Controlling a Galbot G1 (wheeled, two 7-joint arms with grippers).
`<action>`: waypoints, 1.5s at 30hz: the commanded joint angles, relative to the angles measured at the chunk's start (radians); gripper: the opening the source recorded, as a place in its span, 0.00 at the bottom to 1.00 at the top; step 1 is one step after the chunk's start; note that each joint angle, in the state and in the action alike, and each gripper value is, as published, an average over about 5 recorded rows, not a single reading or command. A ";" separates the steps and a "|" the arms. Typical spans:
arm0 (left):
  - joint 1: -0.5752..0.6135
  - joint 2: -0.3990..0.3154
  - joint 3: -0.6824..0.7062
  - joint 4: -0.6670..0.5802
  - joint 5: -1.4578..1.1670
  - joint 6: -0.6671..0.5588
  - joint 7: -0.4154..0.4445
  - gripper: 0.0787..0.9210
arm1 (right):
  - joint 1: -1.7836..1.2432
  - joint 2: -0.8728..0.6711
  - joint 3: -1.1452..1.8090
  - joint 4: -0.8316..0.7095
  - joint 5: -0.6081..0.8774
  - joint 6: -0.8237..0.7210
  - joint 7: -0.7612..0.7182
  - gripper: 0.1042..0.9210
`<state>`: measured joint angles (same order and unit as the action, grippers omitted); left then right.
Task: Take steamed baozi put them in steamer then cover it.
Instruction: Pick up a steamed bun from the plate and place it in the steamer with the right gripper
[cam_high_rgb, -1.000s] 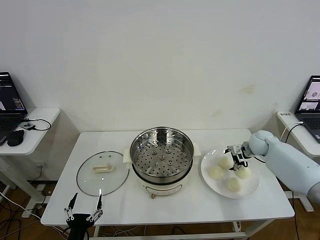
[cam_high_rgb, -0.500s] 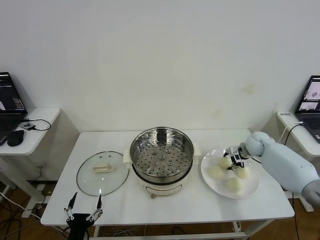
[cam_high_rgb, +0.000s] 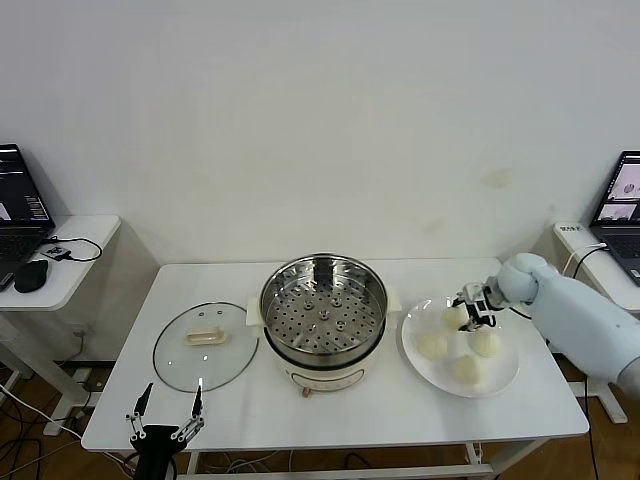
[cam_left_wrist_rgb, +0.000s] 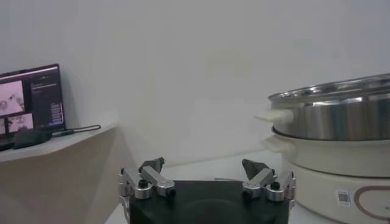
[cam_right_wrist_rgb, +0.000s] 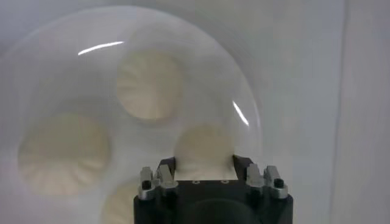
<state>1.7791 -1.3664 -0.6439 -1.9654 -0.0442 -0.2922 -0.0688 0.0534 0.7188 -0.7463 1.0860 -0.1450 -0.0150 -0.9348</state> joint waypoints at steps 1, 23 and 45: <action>-0.004 0.007 0.001 -0.001 -0.012 0.000 0.001 0.88 | 0.265 -0.086 -0.151 0.172 0.177 -0.015 -0.002 0.62; -0.016 0.031 -0.023 0.011 -0.059 -0.002 0.008 0.88 | 0.591 0.340 -0.504 0.207 0.404 0.112 0.061 0.62; -0.024 0.024 -0.066 0.016 -0.088 -0.003 0.011 0.88 | 0.378 0.502 -0.541 -0.014 -0.067 0.441 0.147 0.63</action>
<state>1.7585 -1.3428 -0.7056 -1.9508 -0.1302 -0.2951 -0.0584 0.4885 1.1694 -1.2648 1.1392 -0.0544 0.3189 -0.8130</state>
